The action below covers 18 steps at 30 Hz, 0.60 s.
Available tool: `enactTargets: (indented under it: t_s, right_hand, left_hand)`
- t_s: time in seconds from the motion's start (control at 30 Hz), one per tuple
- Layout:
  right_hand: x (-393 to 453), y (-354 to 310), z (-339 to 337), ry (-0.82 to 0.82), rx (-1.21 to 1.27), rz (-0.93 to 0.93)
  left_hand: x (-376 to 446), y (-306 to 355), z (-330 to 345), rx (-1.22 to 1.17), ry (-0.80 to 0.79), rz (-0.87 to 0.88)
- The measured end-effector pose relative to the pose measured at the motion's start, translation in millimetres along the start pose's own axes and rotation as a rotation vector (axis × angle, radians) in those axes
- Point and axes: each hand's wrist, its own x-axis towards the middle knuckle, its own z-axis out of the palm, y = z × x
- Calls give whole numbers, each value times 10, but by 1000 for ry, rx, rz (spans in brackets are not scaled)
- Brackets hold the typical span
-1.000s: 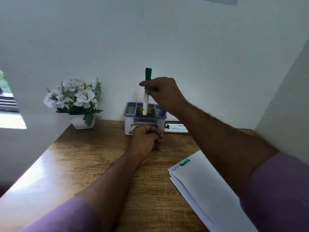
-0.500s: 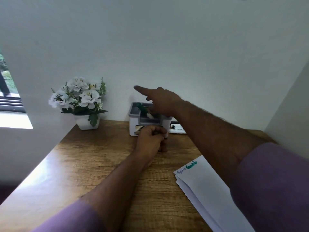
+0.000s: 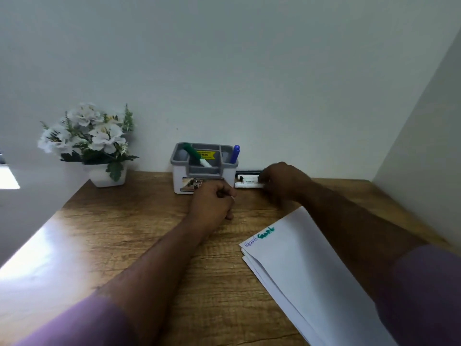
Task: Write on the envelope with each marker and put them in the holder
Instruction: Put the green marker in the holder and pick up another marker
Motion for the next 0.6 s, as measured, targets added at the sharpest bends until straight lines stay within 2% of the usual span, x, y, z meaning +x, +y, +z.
enactTargets:
  t_s: [0.17, 0.27, 0.33, 0.43, 0.5, 0.6]
  right_hand:
    - [62, -104, 16, -55, -285, -100]
    - [22, -96, -127, -44, -263, -86]
    - [-143, -45, -263, 97, -52, -53]
    - [-521, -16, -381, 290, 644, -58]
    - [-763, -64, -359, 289, 1075, -85]
    - [-923, -101, -135, 230, 1316, -82]
  left_hand:
    - [-2, -7, 5, 70, -9, 38]
    - [-24, 5, 3, 82, -20, 75]
    - [-61, 49, 12, 105, -38, 125]
    - [-168, 171, 87, 112, -108, 210]
    - [-230, 241, 160, 28, -194, 231]
    - [-283, 256, 228, 84, -228, 381]
